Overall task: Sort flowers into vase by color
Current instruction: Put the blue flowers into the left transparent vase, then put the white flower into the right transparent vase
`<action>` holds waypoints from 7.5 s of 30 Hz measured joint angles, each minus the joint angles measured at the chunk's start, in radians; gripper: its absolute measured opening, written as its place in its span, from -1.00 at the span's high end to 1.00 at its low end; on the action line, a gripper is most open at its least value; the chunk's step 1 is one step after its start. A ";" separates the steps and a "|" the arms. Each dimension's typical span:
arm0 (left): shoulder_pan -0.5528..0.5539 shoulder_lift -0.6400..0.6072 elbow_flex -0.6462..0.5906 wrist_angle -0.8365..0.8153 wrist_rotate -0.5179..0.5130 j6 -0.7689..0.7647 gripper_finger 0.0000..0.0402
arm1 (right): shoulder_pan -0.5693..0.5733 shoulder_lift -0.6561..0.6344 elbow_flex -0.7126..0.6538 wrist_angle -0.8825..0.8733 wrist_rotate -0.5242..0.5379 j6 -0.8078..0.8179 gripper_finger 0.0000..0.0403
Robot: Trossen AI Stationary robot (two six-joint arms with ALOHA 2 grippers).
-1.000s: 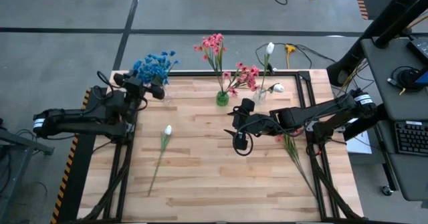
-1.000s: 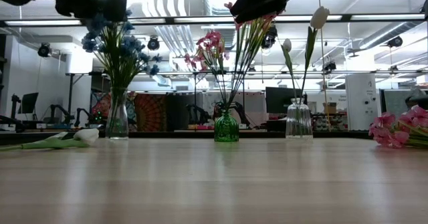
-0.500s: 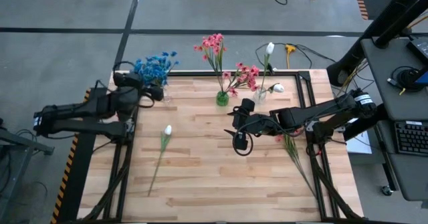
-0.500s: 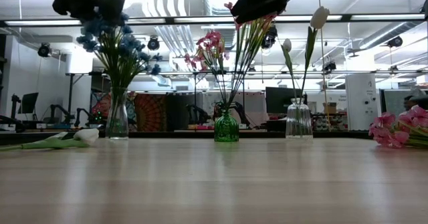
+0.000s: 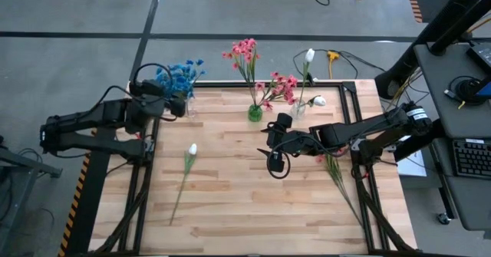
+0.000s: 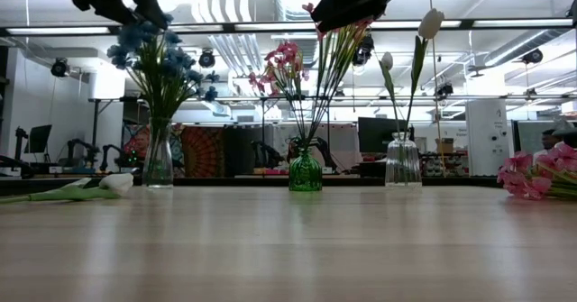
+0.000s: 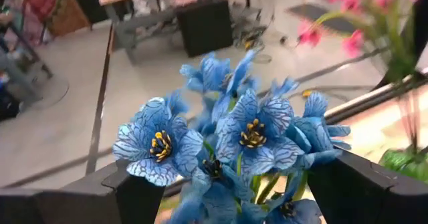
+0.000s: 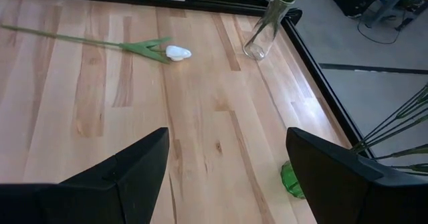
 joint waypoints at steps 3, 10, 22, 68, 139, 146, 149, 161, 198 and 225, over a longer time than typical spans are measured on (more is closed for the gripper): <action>0.001 0.015 0.022 -0.115 0.006 -0.085 -0.52 | 0.000 0.000 0.000 0.000 0.000 0.000 -0.45; 0.000 0.051 0.025 -0.154 0.052 -0.112 -0.52 | 0.000 0.000 0.000 0.000 0.000 0.000 -0.45; 0.000 0.083 0.153 -0.339 0.140 -0.122 -0.52 | 0.000 0.000 0.000 0.000 0.000 0.000 -0.45; -0.116 0.085 0.127 0.165 0.204 0.282 0.31 | 0.000 0.000 0.000 0.001 0.000 0.000 -0.45; -0.937 0.444 0.544 -0.722 0.640 -0.814 0.91 | 0.000 0.000 -0.004 -0.003 -0.001 -0.015 -0.45; -1.051 0.508 0.342 -0.696 0.682 -1.187 0.91 | 0.000 0.000 -0.016 -0.003 -0.005 -0.024 -0.45; -1.057 0.508 0.199 -0.580 0.732 -1.309 0.92 | 0.000 0.000 -0.016 -0.003 -0.005 -0.025 -0.45; -0.887 0.498 -0.191 -0.302 0.754 -1.516 0.85 | 0.000 0.000 -0.016 0.002 -0.009 -0.018 -0.45; -0.768 0.770 -0.258 0.017 0.741 -1.324 0.80 | 0.000 0.000 -0.016 0.002 -0.009 -0.006 -0.45; -0.769 0.362 -0.259 0.364 0.344 -0.668 1.00 | 0.003 0.000 -0.146 0.070 -0.072 0.045 -0.45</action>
